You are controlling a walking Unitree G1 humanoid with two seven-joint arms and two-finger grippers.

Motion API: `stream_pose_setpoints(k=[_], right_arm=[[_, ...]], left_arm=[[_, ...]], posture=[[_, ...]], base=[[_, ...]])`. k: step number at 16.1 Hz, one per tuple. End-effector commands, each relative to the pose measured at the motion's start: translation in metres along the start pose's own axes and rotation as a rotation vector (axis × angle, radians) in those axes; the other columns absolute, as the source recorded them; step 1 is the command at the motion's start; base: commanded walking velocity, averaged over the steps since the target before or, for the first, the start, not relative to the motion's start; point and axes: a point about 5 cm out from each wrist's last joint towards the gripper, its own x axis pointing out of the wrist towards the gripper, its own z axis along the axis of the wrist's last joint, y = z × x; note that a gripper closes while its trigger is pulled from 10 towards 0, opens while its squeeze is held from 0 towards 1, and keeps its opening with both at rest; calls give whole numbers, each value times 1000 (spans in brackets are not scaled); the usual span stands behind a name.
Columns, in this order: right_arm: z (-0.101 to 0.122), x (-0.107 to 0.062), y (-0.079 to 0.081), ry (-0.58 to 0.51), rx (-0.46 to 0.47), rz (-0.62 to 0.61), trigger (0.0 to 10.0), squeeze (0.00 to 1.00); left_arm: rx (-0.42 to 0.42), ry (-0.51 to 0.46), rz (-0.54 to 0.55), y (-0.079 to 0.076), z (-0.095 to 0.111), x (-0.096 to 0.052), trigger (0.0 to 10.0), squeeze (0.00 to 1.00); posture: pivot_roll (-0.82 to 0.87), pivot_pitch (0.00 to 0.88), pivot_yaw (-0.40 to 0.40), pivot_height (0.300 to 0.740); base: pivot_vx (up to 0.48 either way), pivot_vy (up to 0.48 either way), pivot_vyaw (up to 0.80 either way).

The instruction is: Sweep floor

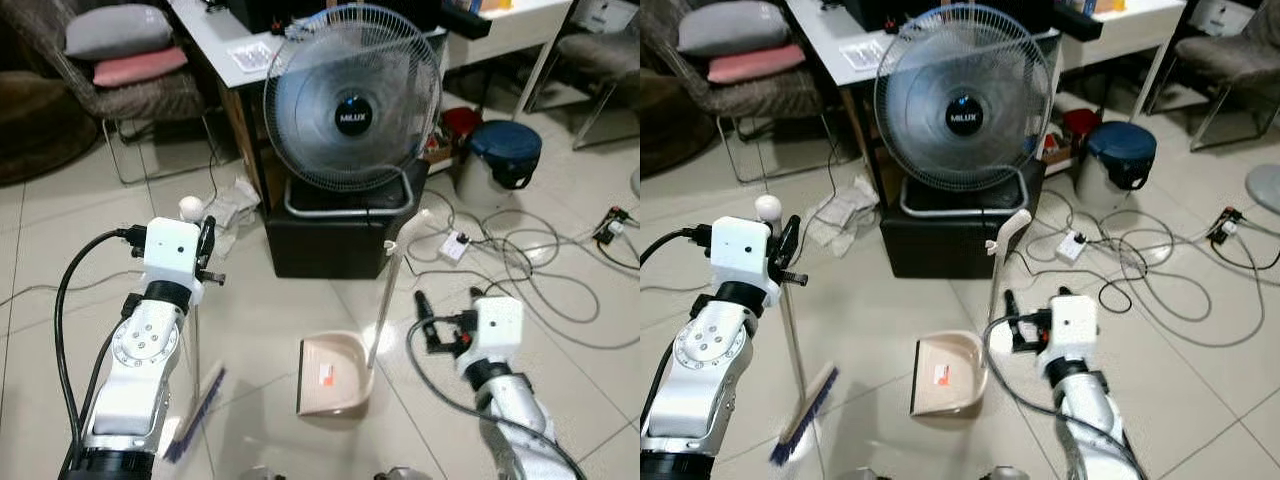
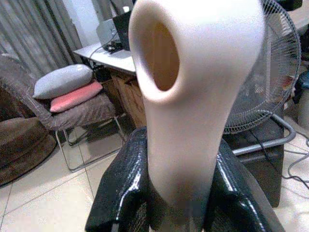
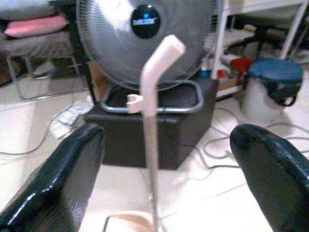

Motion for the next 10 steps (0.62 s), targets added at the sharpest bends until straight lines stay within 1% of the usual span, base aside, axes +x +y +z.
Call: stream_pose_setpoints(k=[1, 3, 5, 6, 7, 8, 9, 10], right_arm=[[-2, 8, -16, -29, -38, -37, 10000, 1000], [-3, 14, -25, -35, -42, -52, 10000, 1000], [4, 36, -43, -65, -73, -10, 10000, 1000], [10, 45, -46, -80, -99, 21, 10000, 1000], [12, 50, -47, -82, -119, 38, 10000, 1000], [15, 55, -49, -94, -126, 48, 10000, 1000], [16, 57, -50, -100, -125, 52, 10000, 1000], [15, 61, -51, -110, -115, 64, 10000, 1000]], left_arm=[[22, -30, -7, 1, 8, 3, 10000, 0], [23, -34, -11, 2, 10, 3, 10000, 0], [44, -41, -18, 7, 13, 4, 10000, 0], [61, -37, -14, 12, 14, 2, 10000, 0], [77, -32, -9, 16, 15, -1, 10000, 0], [94, -27, -2, 21, 15, -5, 10000, 0], [101, -24, 1, 22, 15, -7, 10000, 0], [113, -19, 6, 27, 16, -13, 10000, 0]], posture=[[-12, 95, 99, 740], [-2, 102, 110, 740], [24, 122, 124, 740], [43, 138, 132, 740], [51, 144, 134, 740], [75, 164, 138, 740], [75, 164, 138, 740], [105, 183, 144, 740]], base=[[0, 0, 0], [0, 0, 0], [0, 0, 0], [0, 0, 0], [0, 0, 0], [0, 0, 0], [0, 0, 0], [0, 0, 0]])
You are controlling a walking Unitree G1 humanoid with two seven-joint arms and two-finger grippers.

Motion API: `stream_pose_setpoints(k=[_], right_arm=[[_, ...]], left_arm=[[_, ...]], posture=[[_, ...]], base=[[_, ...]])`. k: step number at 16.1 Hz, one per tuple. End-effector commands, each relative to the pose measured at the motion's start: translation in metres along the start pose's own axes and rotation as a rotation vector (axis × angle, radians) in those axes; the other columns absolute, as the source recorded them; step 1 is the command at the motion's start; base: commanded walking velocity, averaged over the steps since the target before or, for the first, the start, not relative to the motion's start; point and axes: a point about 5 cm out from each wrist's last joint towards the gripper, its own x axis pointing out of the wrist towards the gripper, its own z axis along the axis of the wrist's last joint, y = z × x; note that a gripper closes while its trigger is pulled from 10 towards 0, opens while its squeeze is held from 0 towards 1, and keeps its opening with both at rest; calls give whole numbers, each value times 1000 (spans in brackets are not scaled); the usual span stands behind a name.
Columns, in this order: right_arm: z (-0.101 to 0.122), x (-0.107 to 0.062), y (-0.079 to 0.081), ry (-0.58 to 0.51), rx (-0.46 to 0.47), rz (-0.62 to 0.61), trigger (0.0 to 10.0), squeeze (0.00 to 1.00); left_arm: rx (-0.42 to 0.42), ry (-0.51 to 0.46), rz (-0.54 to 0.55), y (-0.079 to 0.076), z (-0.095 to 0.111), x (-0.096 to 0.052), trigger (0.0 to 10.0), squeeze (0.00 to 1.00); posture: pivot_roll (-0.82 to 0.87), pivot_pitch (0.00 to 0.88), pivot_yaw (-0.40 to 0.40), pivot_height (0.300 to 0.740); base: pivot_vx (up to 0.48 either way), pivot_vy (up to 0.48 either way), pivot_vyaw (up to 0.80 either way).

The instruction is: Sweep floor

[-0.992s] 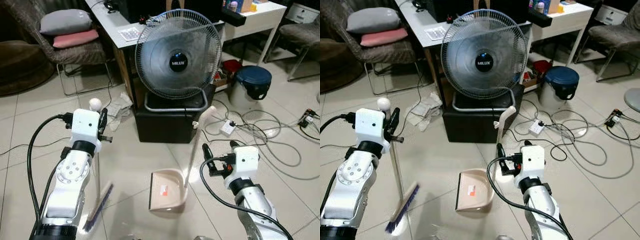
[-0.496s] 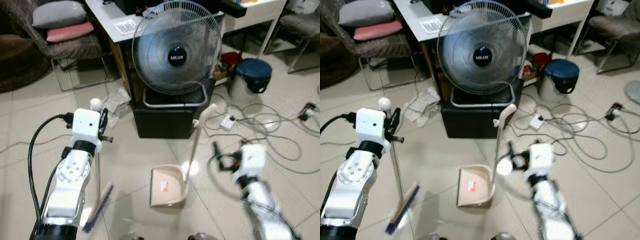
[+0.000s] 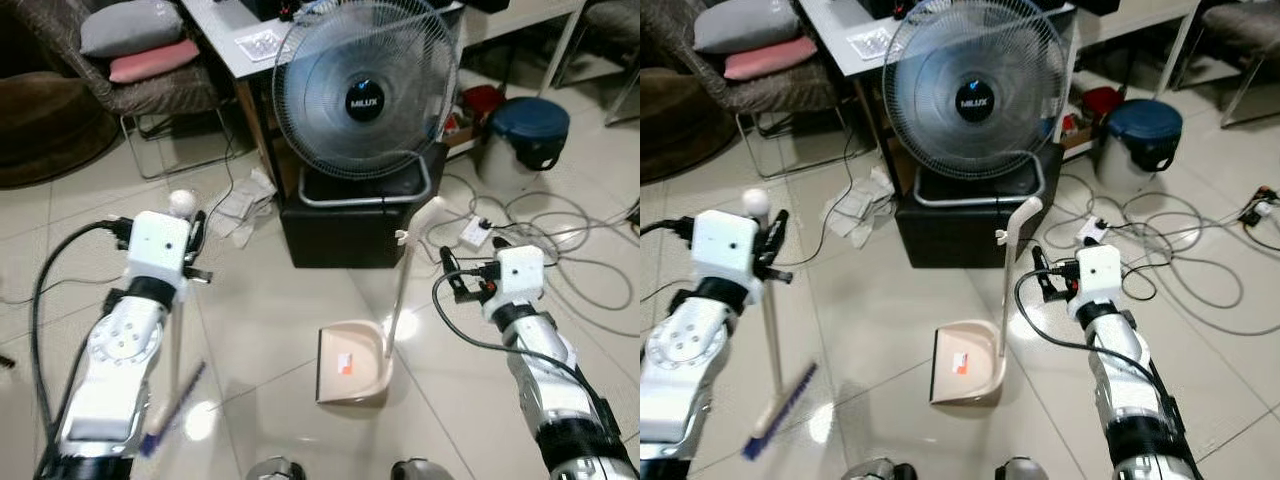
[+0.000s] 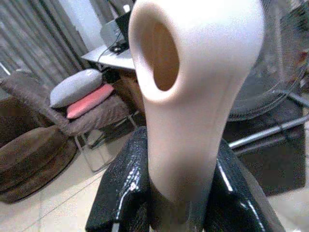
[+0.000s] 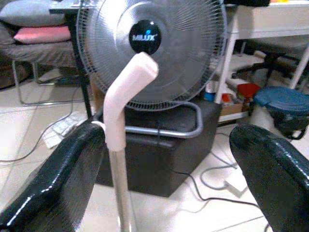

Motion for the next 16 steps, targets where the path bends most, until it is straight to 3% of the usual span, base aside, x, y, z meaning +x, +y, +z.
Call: stream_pose_setpoints(k=[1, 4, 12, 16], right_arm=[[-3, 2, 1, -10, 16, 22, 10000, 1000], [-2, 9, -1, -24, 26, 31, 10000, 1000], [21, 30, -31, -48, -26, -29, 10000, 1000], [26, 36, -33, -21, -59, -8, 10000, 1000]], left_arm=[[42, 2, 26, 13, 4, -7, 10000, 0], [66, 18, 31, 23, 6, -16, 10000, 0], [118, 55, 35, 42, 15, -35, 10000, 0], [143, 72, 31, 50, 19, -43, 10000, 0]], posture=[[115, 189, 145, 740], [150, 221, 157, 740], [214, 270, 176, 740], [243, 288, 195, 740]], base=[[0, 0, 0], [0, 0, 0], [0, 0, 0], [0, 0, 0]])
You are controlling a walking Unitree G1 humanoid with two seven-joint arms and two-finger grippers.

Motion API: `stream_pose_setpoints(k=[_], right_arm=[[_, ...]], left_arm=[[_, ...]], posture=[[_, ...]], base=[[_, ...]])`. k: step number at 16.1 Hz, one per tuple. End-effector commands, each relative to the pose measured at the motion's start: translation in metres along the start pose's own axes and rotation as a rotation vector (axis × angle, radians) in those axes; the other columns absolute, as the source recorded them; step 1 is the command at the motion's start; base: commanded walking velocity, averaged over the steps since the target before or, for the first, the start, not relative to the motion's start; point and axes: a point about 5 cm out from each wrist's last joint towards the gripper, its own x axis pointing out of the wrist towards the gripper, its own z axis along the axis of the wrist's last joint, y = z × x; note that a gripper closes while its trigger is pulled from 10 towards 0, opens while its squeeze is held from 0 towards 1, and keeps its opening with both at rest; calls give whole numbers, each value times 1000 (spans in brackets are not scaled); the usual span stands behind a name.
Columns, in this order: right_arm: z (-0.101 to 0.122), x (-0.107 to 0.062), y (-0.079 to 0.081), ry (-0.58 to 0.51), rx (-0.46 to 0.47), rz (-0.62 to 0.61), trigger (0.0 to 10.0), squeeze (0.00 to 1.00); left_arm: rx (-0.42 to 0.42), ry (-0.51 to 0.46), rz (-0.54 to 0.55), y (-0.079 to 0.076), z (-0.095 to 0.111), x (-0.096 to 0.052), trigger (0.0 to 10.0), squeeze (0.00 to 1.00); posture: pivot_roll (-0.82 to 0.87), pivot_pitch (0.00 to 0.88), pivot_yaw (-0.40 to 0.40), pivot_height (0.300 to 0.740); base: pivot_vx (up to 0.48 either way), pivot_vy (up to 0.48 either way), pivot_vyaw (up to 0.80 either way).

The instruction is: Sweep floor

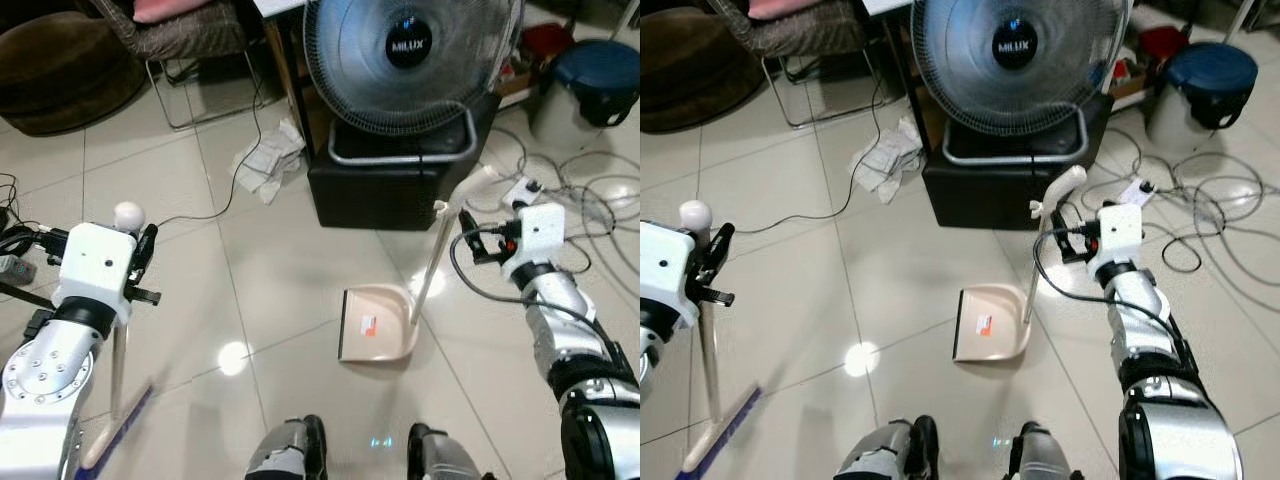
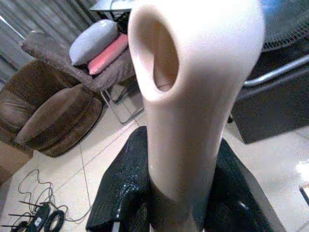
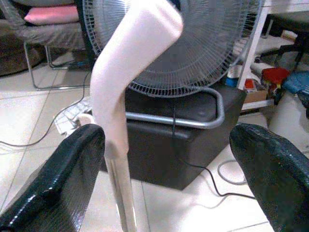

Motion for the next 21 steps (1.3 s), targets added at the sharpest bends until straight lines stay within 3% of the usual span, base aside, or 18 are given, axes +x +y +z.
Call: stream_pose_setpoints(k=[1, 3, 4, 5, 9, 11, 15, 20, 21], right_arm=[[-1, 2, 3, 23, -8, 24, 10000, 1000], [2, 7, 4, 32, -17, 39, 10000, 949], [3, 9, 6, 32, -21, 46, 10000, 369], [6, 12, 8, 29, -27, 52, 10000, 27], [11, 17, 13, 19, -75, 81, 10000, 0], [11, 18, 16, 42, -150, 104, 10000, 0], [12, 19, 13, 48, -216, 70, 10000, 0], [12, 18, 12, 26, -189, 9, 10000, 0], [12, 18, 12, 9, -173, -6, 8275, 0]], left_arm=[[49, 2, 29, 14, 5, -8, 10000, 0], [62, 15, 33, 19, 6, -15, 10000, 0], [67, 20, 36, 22, 7, -18, 10000, 0], [69, 24, 38, 24, 8, -19, 10000, 0], [69, 27, 40, 23, 8, -21, 10000, 0], [66, 33, 38, 21, 8, -24, 10000, 0], [62, 34, 37, 22, 9, -24, 10000, 0], [54, 34, 29, 19, 8, -24, 10000, 0], [55, 36, 28, 19, 8, -24, 10000, 0]], posture=[[250, 291, 196, 740], [267, 295, 197, 740], [271, 296, 194, 740], [274, 298, 189, 740], [276, 293, 180, 740], [274, 289, 175, 740], [272, 286, 175, 740], [267, 293, 173, 740], [267, 294, 172, 740]], base=[[0, 0, 0], [0, 0, 0], [0, 0, 0], [0, 0, 0], [0, 0, 0], [0, 0, 0], [0, 0, 0], [0, 0, 0], [0, 0, 0]])
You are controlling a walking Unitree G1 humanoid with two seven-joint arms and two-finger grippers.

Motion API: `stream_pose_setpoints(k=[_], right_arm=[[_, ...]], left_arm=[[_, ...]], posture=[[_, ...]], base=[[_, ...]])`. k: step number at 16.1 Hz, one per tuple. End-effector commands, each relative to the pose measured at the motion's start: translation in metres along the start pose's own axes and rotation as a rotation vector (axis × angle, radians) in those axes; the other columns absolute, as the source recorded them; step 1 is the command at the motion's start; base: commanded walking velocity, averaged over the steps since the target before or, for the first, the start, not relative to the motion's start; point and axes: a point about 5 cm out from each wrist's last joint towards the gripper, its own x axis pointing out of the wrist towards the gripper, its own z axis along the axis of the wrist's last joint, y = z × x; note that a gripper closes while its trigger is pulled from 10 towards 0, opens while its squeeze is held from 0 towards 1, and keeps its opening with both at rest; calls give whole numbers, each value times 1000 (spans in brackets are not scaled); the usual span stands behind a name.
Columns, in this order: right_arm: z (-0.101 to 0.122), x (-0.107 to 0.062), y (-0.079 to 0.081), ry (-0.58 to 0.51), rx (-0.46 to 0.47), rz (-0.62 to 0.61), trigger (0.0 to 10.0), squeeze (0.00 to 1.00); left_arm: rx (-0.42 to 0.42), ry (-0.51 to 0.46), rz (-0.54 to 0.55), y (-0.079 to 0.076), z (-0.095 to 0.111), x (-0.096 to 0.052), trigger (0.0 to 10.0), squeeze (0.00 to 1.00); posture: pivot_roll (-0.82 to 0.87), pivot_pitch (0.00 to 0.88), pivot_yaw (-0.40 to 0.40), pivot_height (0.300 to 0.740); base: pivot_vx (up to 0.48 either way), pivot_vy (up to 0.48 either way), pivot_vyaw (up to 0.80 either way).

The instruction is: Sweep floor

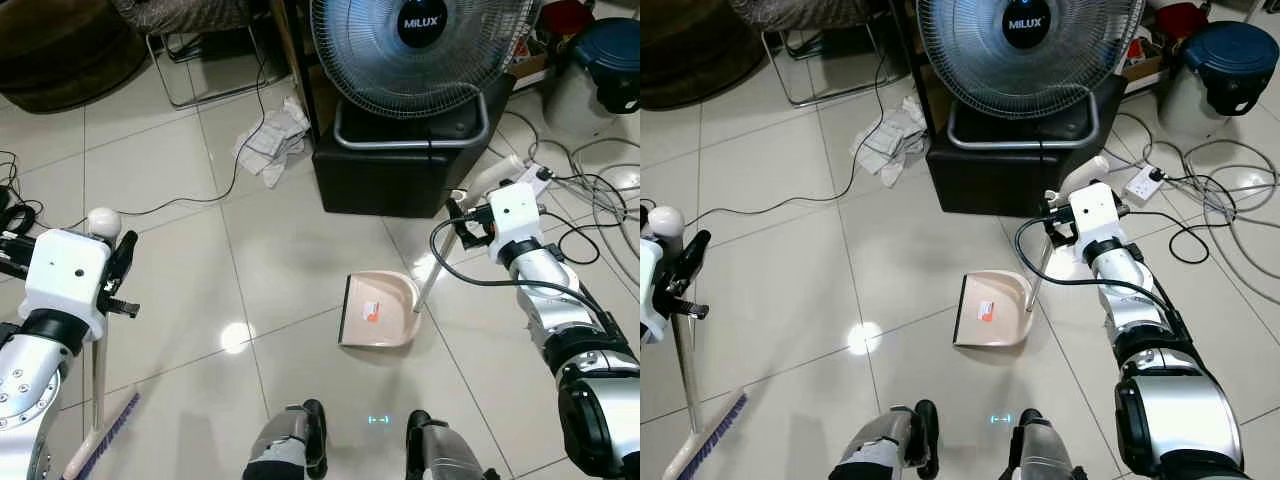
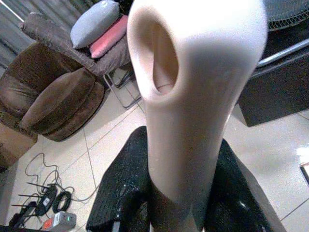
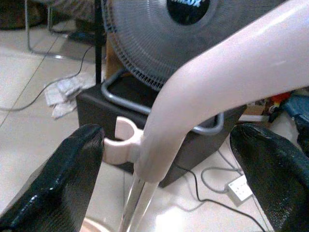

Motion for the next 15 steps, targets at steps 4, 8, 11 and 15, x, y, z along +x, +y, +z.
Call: stream_pose_setpoints(k=[4, 8, 11, 15], right_arm=[[-4, -4, 10, -35, 71, -52, 3059, 0], [-4, -4, 15, -37, 85, -51, 10000, 0], [-4, -3, 15, -38, 96, -54, 10000, 0], [-4, -3, 15, -38, 121, -63, 1294, 0]], left_arm=[[45, 12, 15, 5, 1, -6, 10000, 0], [51, 15, 13, 6, 1, -7, 10000, 0], [53, 16, 12, 6, 1, -7, 10000, 0], [50, 20, 12, 5, 0, -8, 10000, 0]], posture=[[267, 296, 174, 740], [268, 293, 176, 740], [268, 294, 175, 740], [267, 296, 172, 740]], base=[[0, 0, 0], [0, 0, 0], [0, 0, 0], [0, 0, 0]])
